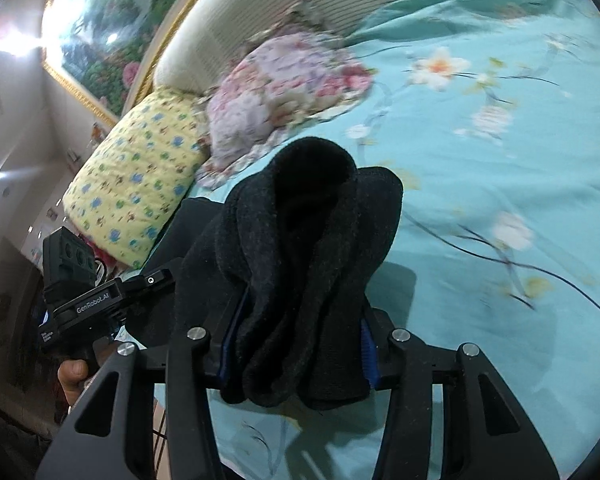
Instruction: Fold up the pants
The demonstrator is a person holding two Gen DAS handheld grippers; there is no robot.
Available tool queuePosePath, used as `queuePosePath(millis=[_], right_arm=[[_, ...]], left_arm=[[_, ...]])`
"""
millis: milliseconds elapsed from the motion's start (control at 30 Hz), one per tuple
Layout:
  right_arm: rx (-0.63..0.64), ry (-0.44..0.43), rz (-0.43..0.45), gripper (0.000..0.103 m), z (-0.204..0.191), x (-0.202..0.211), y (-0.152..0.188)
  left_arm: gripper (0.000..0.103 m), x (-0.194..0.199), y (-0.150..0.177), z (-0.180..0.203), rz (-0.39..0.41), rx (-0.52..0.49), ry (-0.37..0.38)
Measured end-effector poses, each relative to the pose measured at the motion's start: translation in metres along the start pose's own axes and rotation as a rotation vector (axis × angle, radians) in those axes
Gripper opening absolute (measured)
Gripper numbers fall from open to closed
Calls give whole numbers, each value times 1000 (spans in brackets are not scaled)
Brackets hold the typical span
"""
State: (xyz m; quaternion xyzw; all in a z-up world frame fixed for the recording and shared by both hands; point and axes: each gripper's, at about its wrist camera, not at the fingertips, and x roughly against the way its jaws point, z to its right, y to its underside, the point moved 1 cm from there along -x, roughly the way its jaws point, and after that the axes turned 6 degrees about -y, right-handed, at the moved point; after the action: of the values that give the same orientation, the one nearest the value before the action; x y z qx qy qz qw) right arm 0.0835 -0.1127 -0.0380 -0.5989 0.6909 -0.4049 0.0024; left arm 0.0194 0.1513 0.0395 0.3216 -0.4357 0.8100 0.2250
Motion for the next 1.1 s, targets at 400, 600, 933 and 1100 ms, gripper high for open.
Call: queuePosePath(millis=[400,600,933,1100], right_arm=[[54,-96,-89,50,-33,-80,-30],[93,-116,-128,50,-43,-113,-45],[119,-127,-167,50,-47,-152,-63],[118,-121,-182,50,-43,-163,-64]], left_arm=[[33,16,-31,-62,64,79,-84],[33,14,-44,-84,84,108,-118],[33,1,-59,-102,89,122,-154],[33,-9,-60,-108,75,124,-166]])
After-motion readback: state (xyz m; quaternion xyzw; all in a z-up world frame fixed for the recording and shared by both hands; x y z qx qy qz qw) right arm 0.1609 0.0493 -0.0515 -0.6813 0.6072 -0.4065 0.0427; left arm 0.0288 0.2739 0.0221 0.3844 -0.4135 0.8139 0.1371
